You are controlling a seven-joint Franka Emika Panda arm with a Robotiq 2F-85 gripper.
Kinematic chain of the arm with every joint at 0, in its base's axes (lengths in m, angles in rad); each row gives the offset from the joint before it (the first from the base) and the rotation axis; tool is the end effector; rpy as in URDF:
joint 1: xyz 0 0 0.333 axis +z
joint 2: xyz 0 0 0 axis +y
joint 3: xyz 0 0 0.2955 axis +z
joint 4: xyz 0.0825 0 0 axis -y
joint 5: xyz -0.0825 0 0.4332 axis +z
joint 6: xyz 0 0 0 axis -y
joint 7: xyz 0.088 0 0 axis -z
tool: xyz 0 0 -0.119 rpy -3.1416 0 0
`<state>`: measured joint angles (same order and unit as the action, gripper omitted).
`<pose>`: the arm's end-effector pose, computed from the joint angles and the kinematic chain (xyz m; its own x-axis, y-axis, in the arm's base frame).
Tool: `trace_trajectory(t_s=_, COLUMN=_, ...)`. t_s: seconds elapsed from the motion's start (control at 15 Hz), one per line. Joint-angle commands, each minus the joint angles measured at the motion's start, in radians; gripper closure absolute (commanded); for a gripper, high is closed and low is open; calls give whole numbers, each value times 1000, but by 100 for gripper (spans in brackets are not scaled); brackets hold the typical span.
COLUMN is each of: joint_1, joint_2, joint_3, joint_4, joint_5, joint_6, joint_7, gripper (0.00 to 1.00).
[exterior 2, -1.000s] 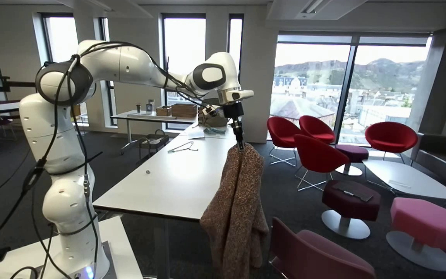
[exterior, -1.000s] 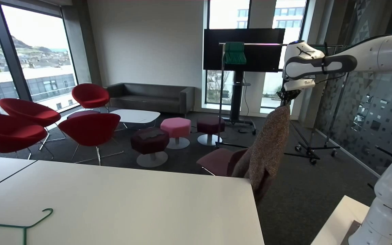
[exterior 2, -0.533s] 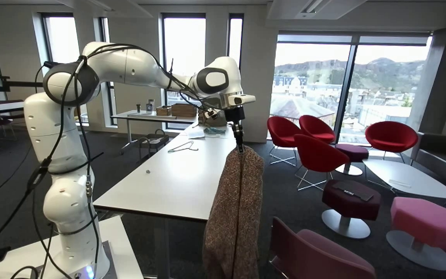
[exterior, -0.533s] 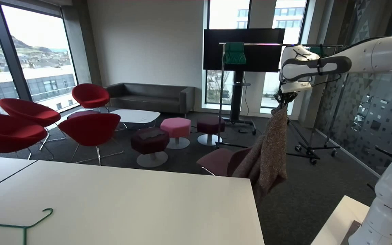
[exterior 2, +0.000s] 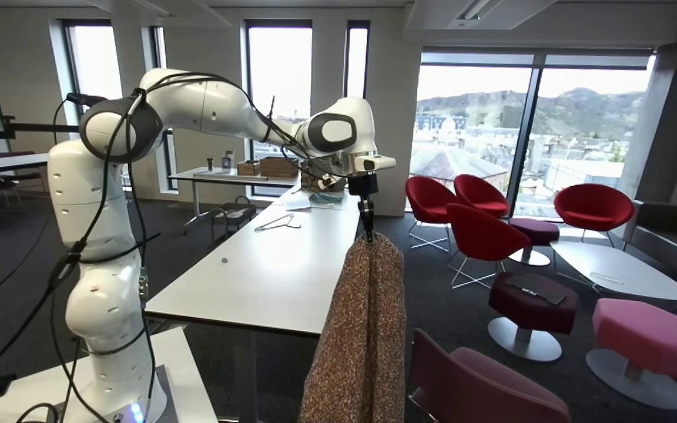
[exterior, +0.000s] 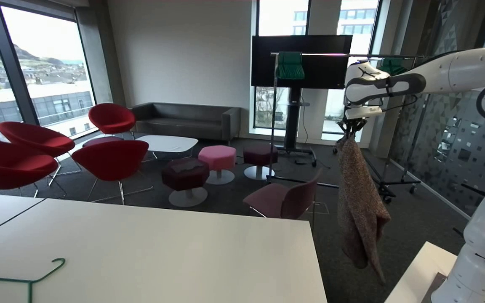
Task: Hang the jersey on the back of the chair
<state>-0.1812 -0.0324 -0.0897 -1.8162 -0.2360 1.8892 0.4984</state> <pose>0.5864 -0.1841 0.5132 0.7556 -0.6260 0.1929 -0.6533 -0.7417 0.1520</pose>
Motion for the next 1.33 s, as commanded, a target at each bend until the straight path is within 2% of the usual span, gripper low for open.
trace_trajectory(t_s=0.0, joint_1=7, joint_2=81, joint_3=-30, joint_4=132, joint_5=58, joint_6=-17, joint_7=-23, gripper=97)
trace_trajectory(t_s=0.73, joint_1=11, joint_2=294, joint_3=-74, joint_4=397, joint_5=39, joint_6=-98, joint_7=-30, gripper=97)
trace_trajectory(t_s=1.27, joint_1=7, joint_2=402, joint_3=-78, joint_4=610, joint_5=91, joint_6=-195, joint_7=-94, gripper=97)
